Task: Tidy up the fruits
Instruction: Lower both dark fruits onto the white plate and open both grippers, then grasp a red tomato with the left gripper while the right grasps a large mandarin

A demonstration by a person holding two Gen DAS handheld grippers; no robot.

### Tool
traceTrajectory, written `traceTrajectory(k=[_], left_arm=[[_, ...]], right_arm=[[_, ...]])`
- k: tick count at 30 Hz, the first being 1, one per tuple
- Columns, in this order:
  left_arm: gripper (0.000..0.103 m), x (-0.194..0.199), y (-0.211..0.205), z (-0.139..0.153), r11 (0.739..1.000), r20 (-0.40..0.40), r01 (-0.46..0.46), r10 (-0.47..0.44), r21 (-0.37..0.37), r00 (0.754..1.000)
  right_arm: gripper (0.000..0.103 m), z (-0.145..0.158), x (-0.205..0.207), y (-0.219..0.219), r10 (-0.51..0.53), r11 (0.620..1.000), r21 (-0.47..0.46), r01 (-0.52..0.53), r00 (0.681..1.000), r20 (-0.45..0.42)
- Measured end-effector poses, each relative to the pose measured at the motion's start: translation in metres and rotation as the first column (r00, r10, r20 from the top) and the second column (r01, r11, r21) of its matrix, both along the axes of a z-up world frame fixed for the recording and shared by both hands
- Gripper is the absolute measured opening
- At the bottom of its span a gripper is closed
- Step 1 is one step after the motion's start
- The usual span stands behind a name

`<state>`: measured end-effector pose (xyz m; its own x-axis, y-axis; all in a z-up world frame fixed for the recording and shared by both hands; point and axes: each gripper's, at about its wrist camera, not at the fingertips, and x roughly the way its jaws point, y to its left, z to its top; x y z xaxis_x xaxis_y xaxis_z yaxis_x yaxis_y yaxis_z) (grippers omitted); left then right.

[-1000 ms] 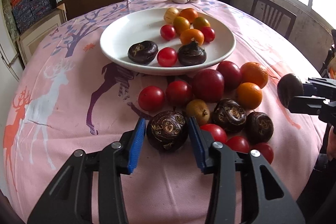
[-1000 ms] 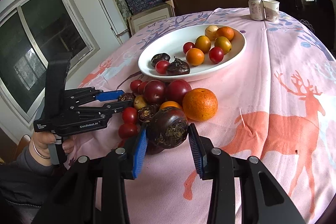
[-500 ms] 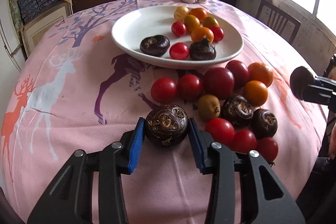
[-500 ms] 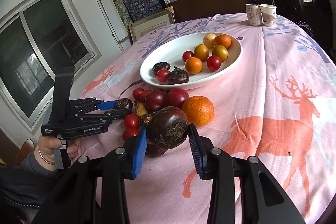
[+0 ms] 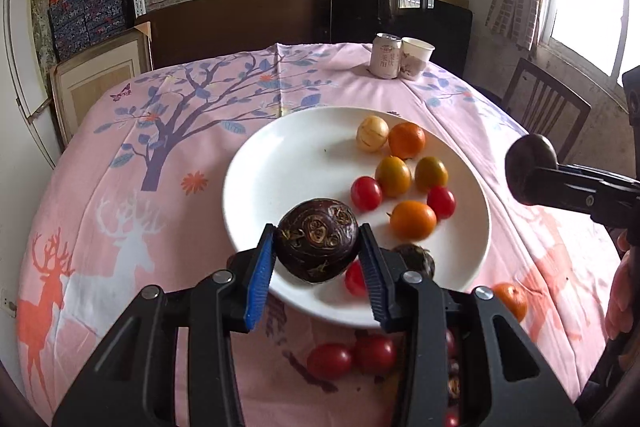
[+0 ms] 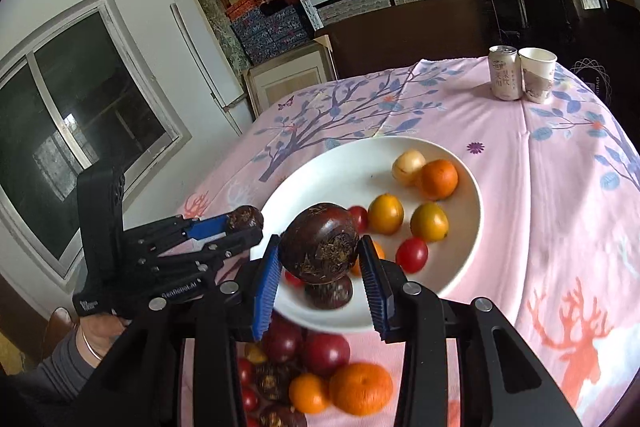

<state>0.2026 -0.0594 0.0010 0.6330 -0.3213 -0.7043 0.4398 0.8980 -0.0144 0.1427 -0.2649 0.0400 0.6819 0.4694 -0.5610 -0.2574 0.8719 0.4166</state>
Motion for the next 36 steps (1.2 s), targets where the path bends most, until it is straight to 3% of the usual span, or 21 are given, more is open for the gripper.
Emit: traceTrajectory(k=[7,9,11,13,16,21,26,29,30,31,32,36], left_arm=[[0.042,0.051,-0.020,-0.027,0.998,-0.063,-0.019,0.022,0.053,0.998],[0.054,0.054,-0.017,-0.029,0.998,-0.074,-0.035,0.038,0.043,0.997],[0.064,0.045,-0.009,-0.021,0.999,-0.048,-0.041,0.041,0.012,0.998],[0.072,0.028,-0.002,-0.010,0.999,0.001,-0.040,0.040,0.002,0.999],[0.073,-0.006,0.009,0.001,1.000,0.046,-0.004,0.003,0.014,0.999],[0.073,-0.071,0.026,-0.008,0.994,0.056,0.076,-0.081,0.084,0.995],[0.073,-0.127,0.027,-0.027,0.977,0.034,0.178,-0.183,0.116,0.983],[0.064,-0.144,0.018,-0.038,0.966,0.041,0.205,-0.214,0.156,0.976],[0.056,-0.142,0.016,-0.042,0.966,0.024,0.203,-0.210,0.160,0.977],[0.046,-0.138,0.016,-0.045,0.969,-0.004,0.199,-0.200,0.149,0.980],[0.043,-0.132,0.017,-0.048,0.973,-0.035,0.195,-0.192,0.124,0.981],[0.042,-0.122,0.019,-0.050,0.982,-0.083,0.186,-0.182,0.035,0.980]], right_arm=[[0.040,-0.017,0.066,0.024,-0.010,0.999,-0.039,0.008,0.998,-0.063],[0.042,-0.023,0.070,0.025,-0.028,0.998,-0.054,0.025,0.997,-0.069],[0.051,-0.022,0.063,0.024,-0.041,0.998,-0.052,0.038,0.998,-0.053],[0.053,-0.016,0.051,0.022,-0.051,0.996,-0.068,0.049,0.998,-0.027],[0.053,-0.009,0.023,0.014,-0.058,0.995,-0.081,0.058,0.998,-0.001],[0.053,-0.013,-0.037,0.000,-0.052,0.994,-0.099,0.055,0.998,0.027],[0.053,-0.039,-0.076,-0.016,-0.076,0.995,-0.060,0.075,0.997,-0.019],[0.053,-0.051,-0.088,-0.017,-0.088,0.995,-0.054,0.085,0.995,-0.045],[0.053,-0.053,-0.091,-0.016,-0.088,0.995,-0.056,0.085,0.995,-0.047],[0.053,-0.053,-0.094,-0.014,-0.085,0.995,-0.057,0.083,0.995,-0.047],[0.053,-0.053,-0.097,-0.013,-0.081,0.995,-0.057,0.078,0.996,-0.047],[0.053,-0.051,-0.105,-0.008,-0.068,0.995,-0.070,0.066,0.997,-0.032]])
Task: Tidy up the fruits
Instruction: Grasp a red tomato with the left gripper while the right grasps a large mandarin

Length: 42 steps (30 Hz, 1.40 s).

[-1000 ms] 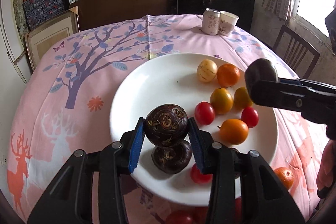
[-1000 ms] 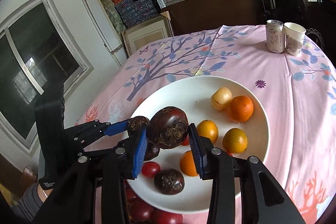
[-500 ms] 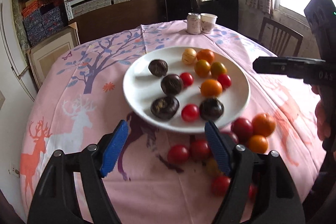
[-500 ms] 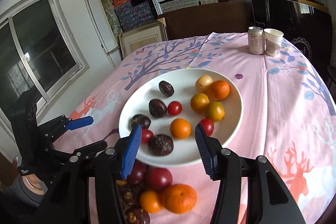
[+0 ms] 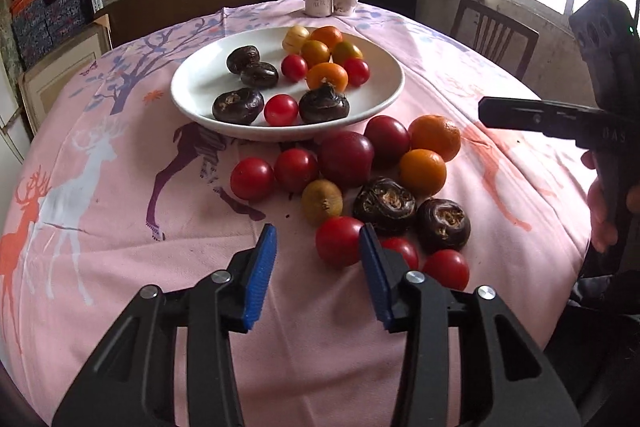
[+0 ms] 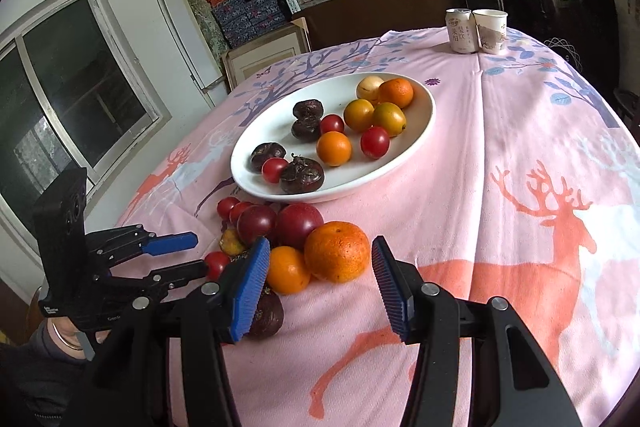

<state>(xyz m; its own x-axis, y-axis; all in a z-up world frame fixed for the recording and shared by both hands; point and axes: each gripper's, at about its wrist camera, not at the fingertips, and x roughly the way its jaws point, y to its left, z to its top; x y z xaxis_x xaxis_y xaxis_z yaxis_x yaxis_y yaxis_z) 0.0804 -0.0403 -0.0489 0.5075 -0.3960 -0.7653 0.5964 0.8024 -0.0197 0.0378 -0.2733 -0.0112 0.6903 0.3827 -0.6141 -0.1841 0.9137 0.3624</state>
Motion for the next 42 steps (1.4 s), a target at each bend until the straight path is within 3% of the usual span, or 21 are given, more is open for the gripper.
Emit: traceTrajectory(k=[2,8,11,15,17,20,23,27,36,38,40,42], left_arm=[[0.041,-0.001,-0.005,-0.001,1.000,-0.021,0.019,-0.019,-0.019,1.000],[0.043,-0.001,-0.002,0.000,1.000,-0.029,-0.014,0.014,0.017,0.999],[0.043,-0.005,0.012,0.009,0.997,0.012,-0.048,0.048,0.058,0.999],[0.042,-0.007,0.029,0.021,0.997,0.007,-0.080,0.080,0.024,0.997],[0.042,-0.012,0.024,0.024,0.999,0.006,-0.052,0.052,0.006,0.999],[0.042,-0.016,0.006,0.014,0.999,0.002,-0.009,0.009,0.030,1.000],[0.042,-0.014,-0.003,0.000,0.997,0.014,-0.026,0.025,0.070,1.000],[0.042,-0.011,0.010,-0.002,0.998,-0.016,-0.054,0.054,0.037,0.998],[0.043,-0.014,0.025,-0.020,0.995,-0.018,-0.075,0.077,0.070,0.997],[0.041,-0.013,0.024,-0.021,0.994,-0.007,-0.086,0.086,0.062,0.996],[0.028,-0.013,0.025,-0.020,0.995,-0.011,-0.089,0.090,0.041,0.996],[0.028,-0.012,0.026,-0.019,0.995,-0.020,-0.092,0.093,0.026,0.996]], right_arm=[[0.053,-0.001,-0.001,-0.002,0.000,1.000,0.008,0.000,1.000,-0.006],[0.053,-0.005,-0.007,-0.009,-0.012,0.999,0.032,0.012,1.000,-0.018],[0.053,-0.004,-0.012,-0.011,-0.011,0.999,0.033,0.012,1.000,-0.009],[0.053,0.000,-0.014,-0.011,-0.002,0.999,0.047,0.002,1.000,0.006],[0.053,0.001,-0.013,-0.008,0.006,0.999,0.049,-0.007,1.000,0.008],[0.053,-0.001,-0.012,-0.003,0.019,0.999,0.050,-0.019,1.000,0.002],[0.053,-0.003,-0.014,-0.003,0.020,0.999,0.045,-0.020,1.000,-0.002],[0.053,0.000,-0.020,-0.009,0.004,0.999,0.041,-0.004,1.000,0.003],[0.053,-0.014,0.002,-0.011,0.006,0.999,0.040,-0.004,0.999,-0.044],[0.053,-0.018,0.011,-0.004,0.012,1.000,0.022,-0.011,0.998,-0.056],[0.053,-0.022,0.021,0.002,0.025,1.000,0.018,-0.024,0.997,-0.077],[0.053,-0.028,0.030,0.004,0.024,0.999,0.024,-0.022,0.995,-0.102]])
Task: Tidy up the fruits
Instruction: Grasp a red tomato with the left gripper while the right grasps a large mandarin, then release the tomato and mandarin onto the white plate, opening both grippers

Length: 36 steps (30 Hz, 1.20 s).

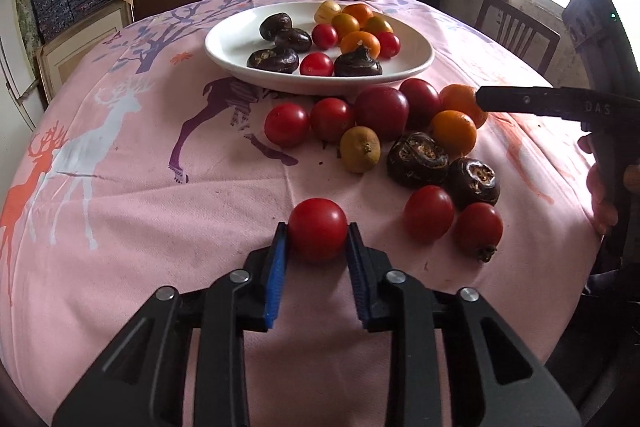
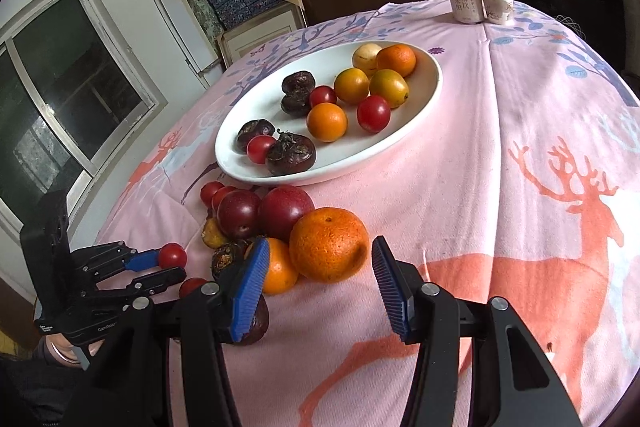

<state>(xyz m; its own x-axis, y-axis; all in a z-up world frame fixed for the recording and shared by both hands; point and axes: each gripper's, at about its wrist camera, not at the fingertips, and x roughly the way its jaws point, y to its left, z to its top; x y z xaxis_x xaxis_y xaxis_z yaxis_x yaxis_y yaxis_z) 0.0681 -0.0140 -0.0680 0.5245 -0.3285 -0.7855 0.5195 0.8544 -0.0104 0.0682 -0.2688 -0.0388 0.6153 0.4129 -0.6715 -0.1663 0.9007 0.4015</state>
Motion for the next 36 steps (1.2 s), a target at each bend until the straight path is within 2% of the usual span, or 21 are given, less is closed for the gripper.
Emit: traceTrajectory(k=[3,4,5,6,12,16,19,22,28,30,31,33,36], left_arm=[[0.028,0.000,0.002,0.001,1.000,-0.005,-0.005,0.005,-0.015,1.000],[0.028,-0.001,0.003,0.002,1.000,-0.003,-0.008,0.008,-0.017,1.000],[0.028,-0.002,0.003,0.003,1.000,0.002,-0.011,0.011,-0.020,1.000],[0.028,-0.002,0.005,0.004,1.000,0.005,-0.014,0.014,-0.027,1.000],[0.028,-0.001,0.010,0.021,0.997,0.032,-0.022,0.024,-0.072,0.999],[0.028,0.013,0.006,0.041,0.996,0.074,-0.021,0.028,-0.087,0.997],[0.028,0.037,-0.004,0.057,0.995,0.107,-0.018,0.028,-0.096,0.994],[0.028,0.071,-0.015,0.065,0.994,0.106,-0.023,0.034,-0.105,0.994],[0.028,0.144,-0.033,0.060,0.991,0.060,-0.077,0.084,-0.111,0.995],[0.028,0.162,-0.038,0.053,0.990,0.021,-0.087,0.090,-0.115,0.996],[0.039,0.168,-0.038,0.050,0.988,0.013,-0.100,0.102,-0.118,0.995],[0.061,0.169,-0.033,0.050,0.983,0.023,-0.129,0.133,-0.133,0.991],[0.064,0.152,-0.024,0.060,0.982,0.073,-0.117,0.129,-0.148,0.989]], right_arm=[[0.054,-0.011,0.011,-0.004,0.002,0.998,0.064,0.001,0.999,-0.049],[0.052,-0.013,0.012,-0.006,0.004,0.996,0.090,0.002,0.998,-0.061],[0.046,-0.013,0.011,-0.009,-0.010,0.996,0.091,0.015,0.999,-0.053],[0.046,-0.012,0.009,-0.010,-0.015,0.995,0.097,0.019,0.999,-0.045],[0.045,0.021,-0.006,-0.013,-0.021,0.995,0.101,0.014,0.997,0.069],[0.045,0.048,0.004,-0.018,-0.030,0.996,0.082,0.020,0.992,0.124],[0.046,0.061,0.026,-0.022,-0.038,0.997,0.074,0.028,0.990,0.134],[0.046,0.068,0.055,-0.017,-0.033,0.997,0.067,0.025,0.992,0.125],[0.046,0.060,0.111,0.010,-0.009,1.000,0.011,0.009,0.996,0.091],[0.047,0.054,0.122,0.016,-0.009,1.000,-0.003,0.009,0.997,0.079],[0.047,0.053,0.125,0.017,-0.013,1.000,-0.013,0.014,0.996,0.083],[0.055,0.056,0.121,0.017,-0.029,0.999,-0.023,0.032,0.994,0.107],[0.057,0.062,0.104,0.013,-0.030,0.999,-0.018,0.033,0.991,0.133]])
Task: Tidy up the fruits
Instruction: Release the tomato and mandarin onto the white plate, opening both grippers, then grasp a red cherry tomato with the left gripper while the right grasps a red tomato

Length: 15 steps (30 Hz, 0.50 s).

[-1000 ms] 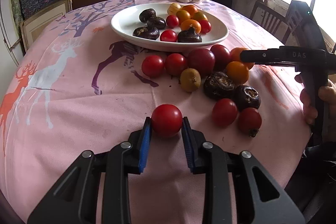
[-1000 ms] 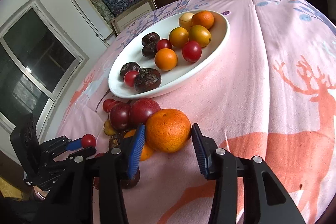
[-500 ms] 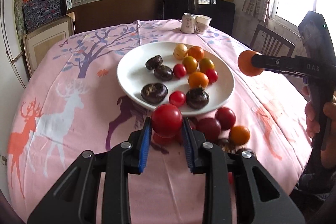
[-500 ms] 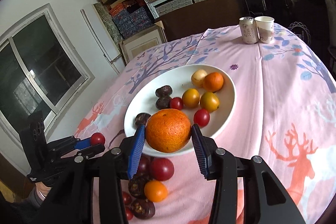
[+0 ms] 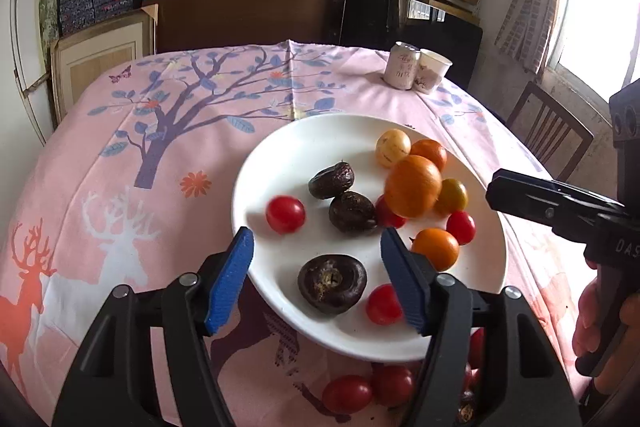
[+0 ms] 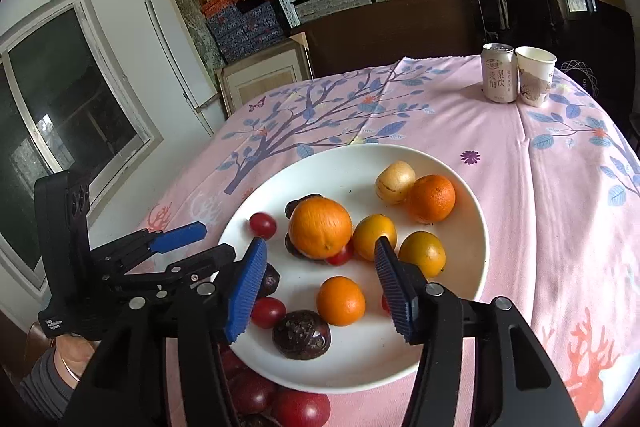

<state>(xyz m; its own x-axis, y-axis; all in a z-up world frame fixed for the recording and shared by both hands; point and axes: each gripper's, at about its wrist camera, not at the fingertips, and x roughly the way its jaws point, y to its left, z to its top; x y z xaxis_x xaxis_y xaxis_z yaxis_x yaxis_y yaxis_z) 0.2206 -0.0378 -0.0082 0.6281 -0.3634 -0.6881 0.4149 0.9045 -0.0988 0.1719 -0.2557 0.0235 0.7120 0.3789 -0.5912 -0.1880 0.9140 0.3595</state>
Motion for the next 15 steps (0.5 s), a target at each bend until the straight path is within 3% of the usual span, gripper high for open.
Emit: traceTrajectory(k=[6,12,14,15], left_arm=[[0.064,-0.076,0.005,0.003,0.992,0.044,0.104,-0.107,0.075,0.993],[0.064,-0.164,-0.006,-0.018,0.951,0.040,0.261,-0.271,0.166,0.962],[0.058,-0.177,-0.011,-0.027,0.941,0.021,0.290,-0.298,0.176,0.954],[0.049,-0.178,-0.014,-0.034,0.938,0.001,0.295,-0.301,0.180,0.954]], right_arm=[[0.057,-0.006,-0.059,-0.010,0.028,1.000,-0.003,-0.028,1.000,0.001],[0.056,-0.034,-0.113,-0.013,0.036,0.999,-0.016,-0.036,0.998,-0.043],[0.056,-0.040,-0.125,-0.014,0.032,0.999,-0.003,-0.032,0.998,-0.052],[0.056,-0.042,-0.130,-0.014,0.030,1.000,0.001,-0.030,0.998,-0.054]])
